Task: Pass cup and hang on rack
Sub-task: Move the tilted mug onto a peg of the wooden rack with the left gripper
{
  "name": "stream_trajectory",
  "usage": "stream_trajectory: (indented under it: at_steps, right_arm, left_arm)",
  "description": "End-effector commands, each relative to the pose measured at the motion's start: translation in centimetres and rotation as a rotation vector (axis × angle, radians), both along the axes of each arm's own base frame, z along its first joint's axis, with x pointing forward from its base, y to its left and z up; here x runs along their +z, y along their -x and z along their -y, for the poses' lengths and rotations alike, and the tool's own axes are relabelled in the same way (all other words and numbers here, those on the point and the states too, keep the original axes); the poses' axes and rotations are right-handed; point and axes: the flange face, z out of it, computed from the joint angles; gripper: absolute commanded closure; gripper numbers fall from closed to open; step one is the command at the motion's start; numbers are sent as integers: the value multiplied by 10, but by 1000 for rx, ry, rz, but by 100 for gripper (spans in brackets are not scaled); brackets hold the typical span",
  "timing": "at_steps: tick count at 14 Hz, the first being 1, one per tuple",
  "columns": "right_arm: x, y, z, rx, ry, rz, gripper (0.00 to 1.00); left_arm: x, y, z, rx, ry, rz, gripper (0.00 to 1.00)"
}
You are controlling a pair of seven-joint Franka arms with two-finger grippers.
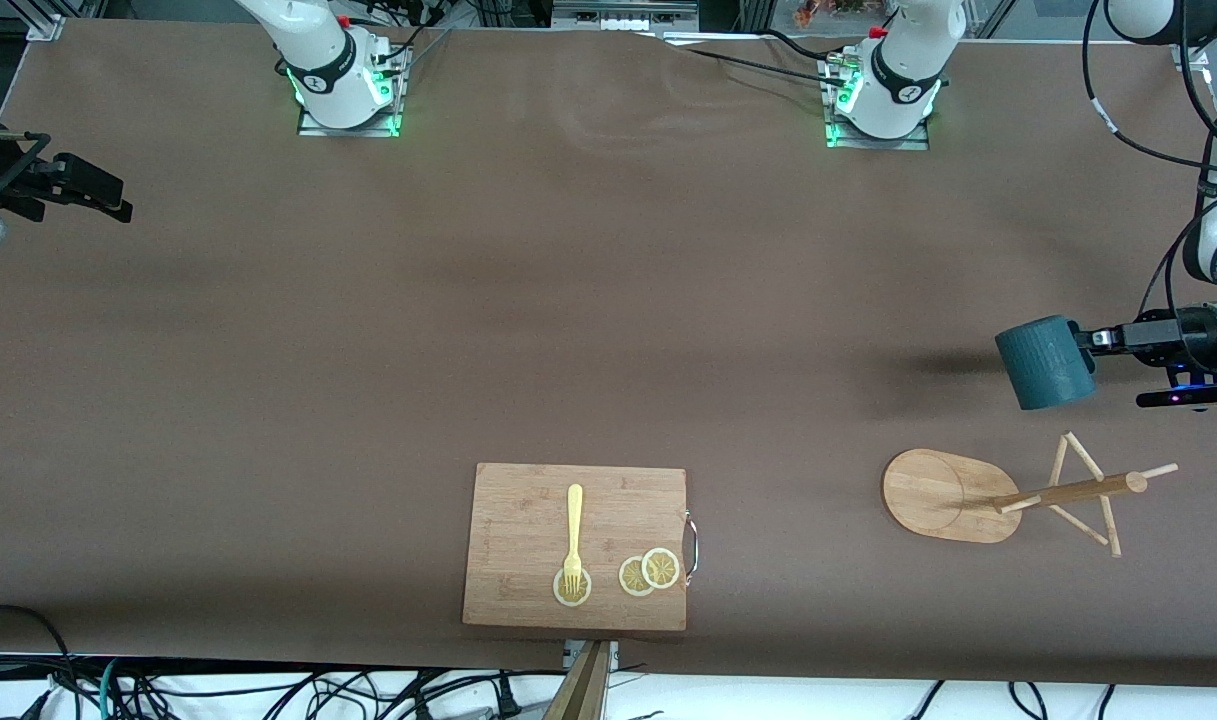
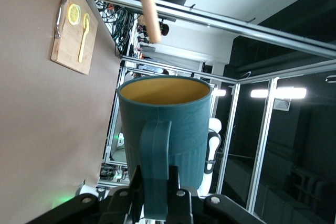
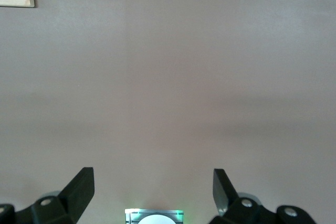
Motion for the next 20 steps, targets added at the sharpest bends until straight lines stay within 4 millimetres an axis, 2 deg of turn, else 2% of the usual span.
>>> stream_trajectory:
  at_steps: [1,7,10,13,16,20]
  right_arm:
    - [6,2,-1,-3,-3,-2,0]
    - [6,1,-2,-2,-3,-2,0]
    - [6,1,-2,-2,-3,-2,0]
    - [6,1,-2,-2,-5,-2,0]
    - [6,1,-2,-2,-3,-2,0]
    - [6,1,-2,0,-3,-2,0]
  left_arm:
    - [-7,-3,-8,20,27,-10,100]
    - [-3,-16,-27,114,-55,2,100]
    - [-1,-23,-29,147,-52,-40,100]
    - [-17,-34,-34,155,-57,-36,100]
    - [-20,-46,-35,151,-61,-40,100]
    - [-25,-47,-39,168,-68,-66,100]
